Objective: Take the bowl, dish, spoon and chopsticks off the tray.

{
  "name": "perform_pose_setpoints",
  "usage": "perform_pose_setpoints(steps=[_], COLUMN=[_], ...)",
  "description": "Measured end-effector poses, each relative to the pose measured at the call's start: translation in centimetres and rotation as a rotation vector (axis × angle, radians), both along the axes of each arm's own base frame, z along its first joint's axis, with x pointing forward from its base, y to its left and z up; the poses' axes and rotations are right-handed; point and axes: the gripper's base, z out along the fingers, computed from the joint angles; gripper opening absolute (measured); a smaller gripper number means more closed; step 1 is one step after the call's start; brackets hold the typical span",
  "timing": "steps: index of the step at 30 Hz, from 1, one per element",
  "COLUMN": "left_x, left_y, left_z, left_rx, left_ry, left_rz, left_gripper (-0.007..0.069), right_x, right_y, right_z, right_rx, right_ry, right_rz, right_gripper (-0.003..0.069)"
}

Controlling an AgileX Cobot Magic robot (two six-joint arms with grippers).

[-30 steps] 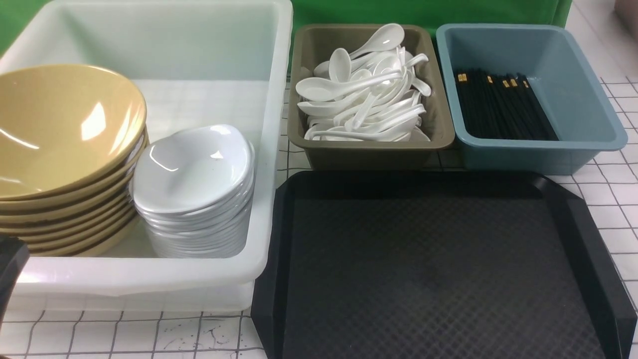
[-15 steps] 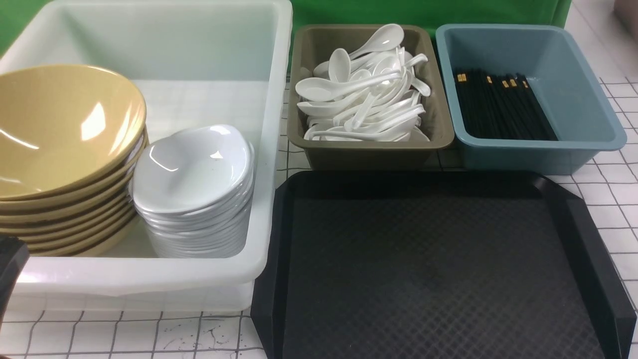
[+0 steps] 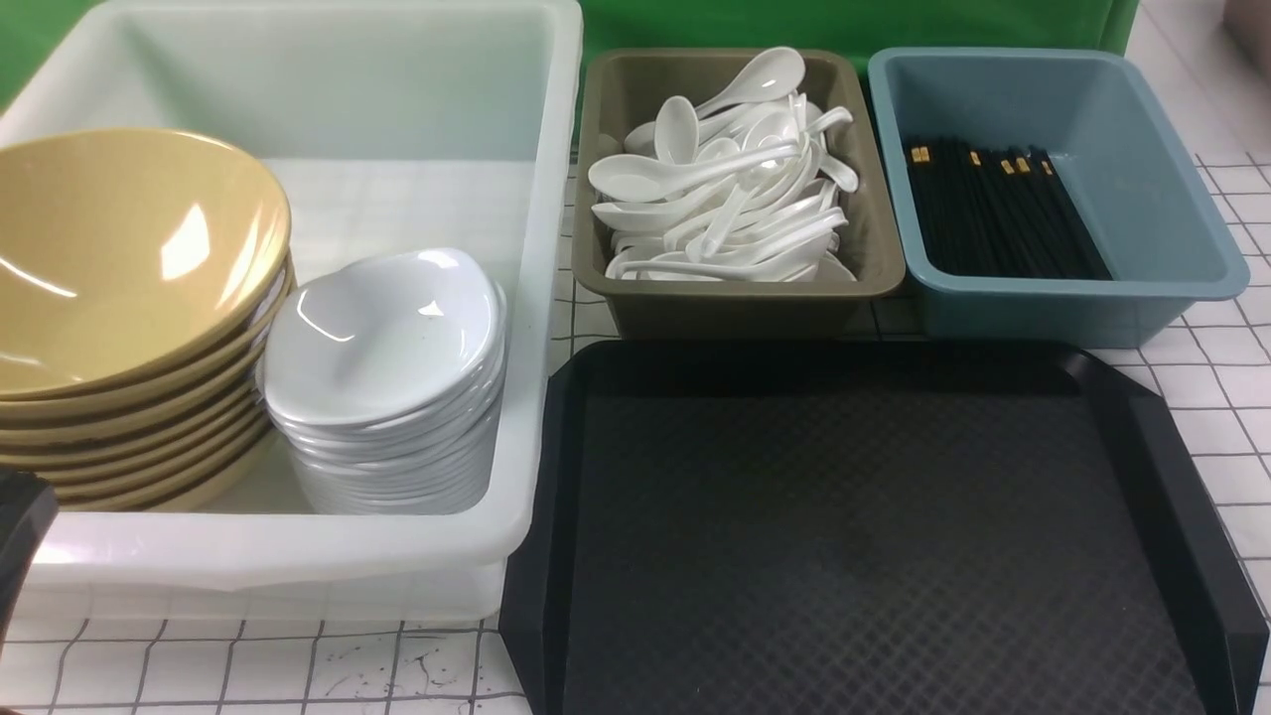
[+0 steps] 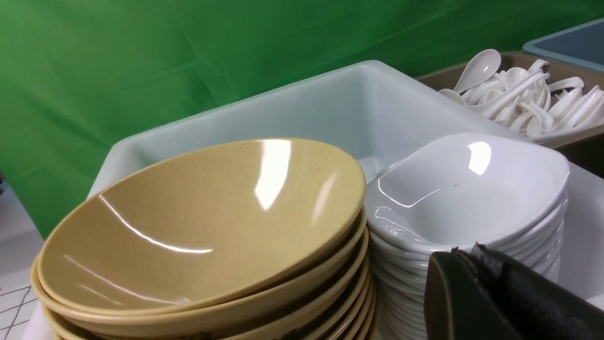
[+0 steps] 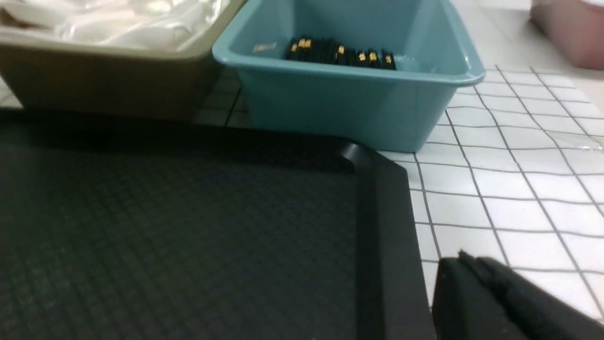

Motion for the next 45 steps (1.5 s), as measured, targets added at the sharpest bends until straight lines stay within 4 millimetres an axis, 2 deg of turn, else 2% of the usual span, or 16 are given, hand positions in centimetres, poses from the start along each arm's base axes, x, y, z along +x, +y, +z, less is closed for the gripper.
perform_pose_setpoints(steps=[26,30,34,36,42,45], left_x=[0.0,-0.6,-0.8,-0.5,-0.3,-0.2], left_y=[0.0,0.3,0.6,0.9,0.9,0.8], left_z=[-0.3,-1.7,-3.2,-4.9,-9.2,-9.2], left_rx=[-0.002,-0.005,-0.142,-0.238,-0.272,-0.292], left_ry=[0.002,-0.023,-0.012,0.061,0.265,0.243], left_rz=[0.000,0.043,0.117,0.182,0.225,0.218], left_gripper=[-0.0012,-0.0012,-0.0012,-0.0012,-0.0012,-0.0012], right_x=[-0.4,-0.4,-0.4,-0.4,-0.4,-0.4], right_y=[0.0,0.0,0.0,0.0,0.0,0.0], right_z=[-0.3,-0.4,-0.4,-0.4,-0.4,-0.4], right_rx=[-0.005,-0.006,-0.006,-0.006,-0.006,-0.006], right_ry=[0.024,0.025,0.024,0.025,0.025,0.026], right_rz=[-0.005,-0.005,-0.005,-0.005,-0.005,-0.005], right_gripper=[0.0048,0.0048,0.0048,0.0048,0.0048,0.0048])
